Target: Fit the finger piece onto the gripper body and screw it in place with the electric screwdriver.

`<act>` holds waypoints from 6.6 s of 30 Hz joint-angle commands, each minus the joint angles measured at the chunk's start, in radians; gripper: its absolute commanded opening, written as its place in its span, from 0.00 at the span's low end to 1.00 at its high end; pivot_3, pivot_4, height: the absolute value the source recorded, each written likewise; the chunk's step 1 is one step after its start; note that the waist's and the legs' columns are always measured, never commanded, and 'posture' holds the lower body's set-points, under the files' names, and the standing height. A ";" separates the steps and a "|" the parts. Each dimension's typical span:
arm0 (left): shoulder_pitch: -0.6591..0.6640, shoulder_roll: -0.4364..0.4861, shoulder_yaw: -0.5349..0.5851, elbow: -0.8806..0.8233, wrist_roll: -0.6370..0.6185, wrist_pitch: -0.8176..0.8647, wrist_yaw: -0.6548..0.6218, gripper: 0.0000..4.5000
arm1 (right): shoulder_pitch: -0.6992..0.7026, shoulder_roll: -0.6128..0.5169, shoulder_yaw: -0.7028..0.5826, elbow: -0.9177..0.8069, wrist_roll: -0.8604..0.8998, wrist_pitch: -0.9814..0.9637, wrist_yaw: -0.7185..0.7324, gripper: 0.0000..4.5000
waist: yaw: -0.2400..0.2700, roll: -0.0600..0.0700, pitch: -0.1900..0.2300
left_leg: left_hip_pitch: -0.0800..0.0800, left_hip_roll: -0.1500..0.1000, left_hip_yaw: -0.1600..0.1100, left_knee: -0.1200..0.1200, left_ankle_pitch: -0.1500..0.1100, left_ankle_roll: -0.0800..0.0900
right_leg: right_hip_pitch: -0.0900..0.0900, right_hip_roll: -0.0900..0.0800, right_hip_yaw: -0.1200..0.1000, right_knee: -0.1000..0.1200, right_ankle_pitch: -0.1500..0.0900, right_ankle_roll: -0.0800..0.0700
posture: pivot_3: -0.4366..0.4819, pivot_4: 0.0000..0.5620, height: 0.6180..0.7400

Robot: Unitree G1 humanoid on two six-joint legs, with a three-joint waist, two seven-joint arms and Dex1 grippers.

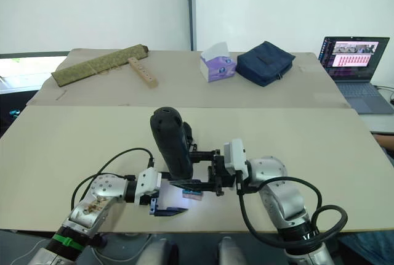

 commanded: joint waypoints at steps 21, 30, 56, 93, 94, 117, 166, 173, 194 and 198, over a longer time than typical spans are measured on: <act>0.009 0.012 -0.021 0.025 0.015 0.028 0.002 0.99 | -0.025 -0.009 -0.011 0.007 0.006 -0.029 0.006 0.43 | -0.001 0.000 0.000 | 0.000 0.000 0.000 0.000 0.000 0.000 | 0.000 0.000 0.000 0.000 0.000 0.000 | 0.48 0.27 1.00; 0.008 0.012 -0.019 0.035 0.016 0.023 0.002 0.99 | -0.028 -0.001 -0.010 0.013 -0.002 -0.031 0.008 0.43 | -0.001 0.000 0.000 | 0.000 0.000 0.000 0.000 0.000 0.000 | 0.000 0.000 0.000 0.001 0.000 0.000 | 0.48 0.27 1.00; 0.007 0.007 -0.020 0.050 0.020 0.018 0.010 0.99 | -0.038 0.008 0.000 0.019 -0.007 -0.026 0.008 0.43 | -0.001 0.000 0.000 | 0.001 0.000 0.000 0.000 0.000 0.000 | 0.001 0.000 0.000 0.001 0.000 0.000 | 0.48 0.27 1.00; 0.001 0.008 -0.027 0.054 0.019 0.025 0.000 0.99 | -0.045 0.007 0.006 0.035 -0.040 -0.031 -0.005 0.43 | 0.000 0.000 -0.001 | 0.001 0.000 0.000 0.000 0.000 0.000 | 0.001 0.000 0.000 0.001 0.000 0.000 | 0.48 0.27 1.00; 0.001 0.007 -0.027 0.056 0.019 0.024 0.000 0.99 | -0.045 0.007 0.007 0.036 -0.041 -0.032 -0.005 0.43 | 0.000 0.000 -0.001 | 0.002 0.000 0.000 0.000 0.000 0.000 | 0.001 0.000 0.000 0.001 0.000 0.000 | 0.48 0.27 1.00; -0.005 0.002 -0.027 0.076 0.021 0.015 0.000 0.99 | -0.048 -0.001 0.006 0.045 -0.059 -0.070 0.000 0.43 | 0.000 0.000 -0.001 | 0.002 0.000 0.000 0.000 0.000 0.000 | 0.001 0.000 0.000 0.001 0.000 0.000 | 0.48 0.27 1.00; -0.007 -0.006 -0.033 0.083 0.022 0.017 -0.001 0.99 | -0.030 -0.005 -0.008 -0.004 0.013 0.023 -0.026 0.43 | 0.003 0.002 -0.003 | 0.002 0.000 0.000 0.000 0.000 0.000 | 0.002 0.000 0.000 0.001 0.000 0.000 | 0.48 0.27 1.00; -0.006 -0.004 -0.032 0.085 0.023 0.014 -0.001 0.99 | -0.033 -0.008 -0.011 0.014 0.004 0.012 -0.019 0.43 | 0.003 0.002 -0.003 | 0.002 0.000 0.000 0.000 0.000 0.000 | 0.002 0.000 0.000 0.001 0.000 0.000 | 0.48 0.27 1.00; -0.005 -0.002 -0.025 0.087 0.021 0.012 0.002 0.99 | -0.028 0.000 0.006 0.017 -0.016 -0.004 -0.004 0.43 | 0.003 0.002 -0.005 | 0.002 0.000 0.000 0.000 0.000 0.000 | 0.002 0.000 0.000 0.001 0.000 0.000 | 0.48 0.27 1.00; 0.002 -0.003 -0.009 0.071 -0.002 0.014 0.000 0.99 | -0.038 0.001 -0.001 0.008 0.003 0.007 -0.001 0.43 | 0.002 0.002 -0.005 | 0.002 0.000 0.000 0.000 0.000 0.000 | 0.002 0.000 0.000 0.001 0.000 0.000 | 0.48 0.27 1.00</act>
